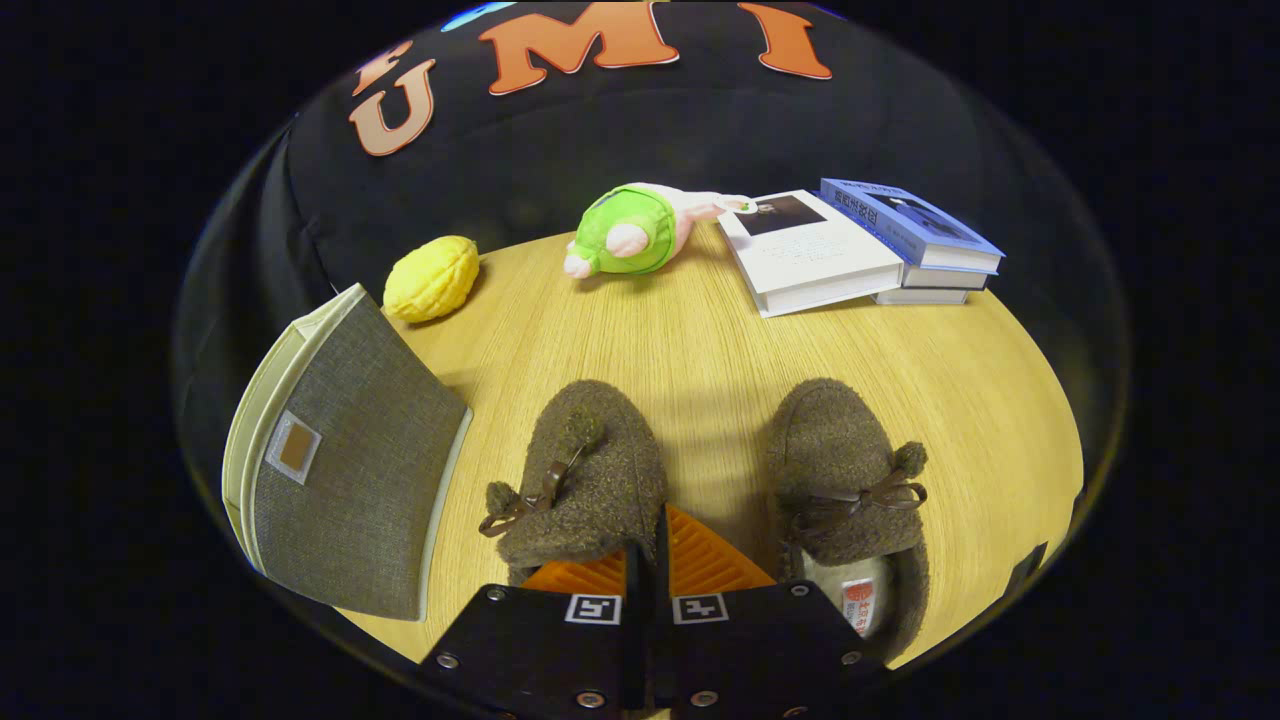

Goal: Open the storage box then place both shoes into the box .Put the left shoe in first, then the right shoe, with the right side of both shoes facing outward in a uniform manner.

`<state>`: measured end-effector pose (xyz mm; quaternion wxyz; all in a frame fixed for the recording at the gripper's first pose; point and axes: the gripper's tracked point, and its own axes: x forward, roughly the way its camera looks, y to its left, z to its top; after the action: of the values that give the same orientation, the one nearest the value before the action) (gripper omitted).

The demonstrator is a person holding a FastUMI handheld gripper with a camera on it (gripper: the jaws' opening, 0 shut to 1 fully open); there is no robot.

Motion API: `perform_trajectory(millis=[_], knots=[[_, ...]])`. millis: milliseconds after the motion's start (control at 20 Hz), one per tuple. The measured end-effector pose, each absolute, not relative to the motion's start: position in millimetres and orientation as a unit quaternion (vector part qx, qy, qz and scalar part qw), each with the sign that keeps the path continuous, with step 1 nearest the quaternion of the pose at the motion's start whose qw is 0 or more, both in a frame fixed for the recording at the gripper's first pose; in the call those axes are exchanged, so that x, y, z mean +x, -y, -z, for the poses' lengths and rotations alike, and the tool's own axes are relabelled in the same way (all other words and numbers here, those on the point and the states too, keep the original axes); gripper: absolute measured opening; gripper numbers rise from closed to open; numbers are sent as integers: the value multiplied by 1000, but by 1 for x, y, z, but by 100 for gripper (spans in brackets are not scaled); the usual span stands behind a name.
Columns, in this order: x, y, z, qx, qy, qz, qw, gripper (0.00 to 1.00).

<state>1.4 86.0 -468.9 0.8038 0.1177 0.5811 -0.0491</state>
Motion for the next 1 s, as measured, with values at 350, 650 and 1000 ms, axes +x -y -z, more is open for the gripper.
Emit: perform_trajectory(millis=[350,650,1000], knots=[[43,-145,394,184,-549,3,815,4],[77,-188,340,197,-517,-36,832,4],[107,-248,312,228,-515,-69,824,4]])
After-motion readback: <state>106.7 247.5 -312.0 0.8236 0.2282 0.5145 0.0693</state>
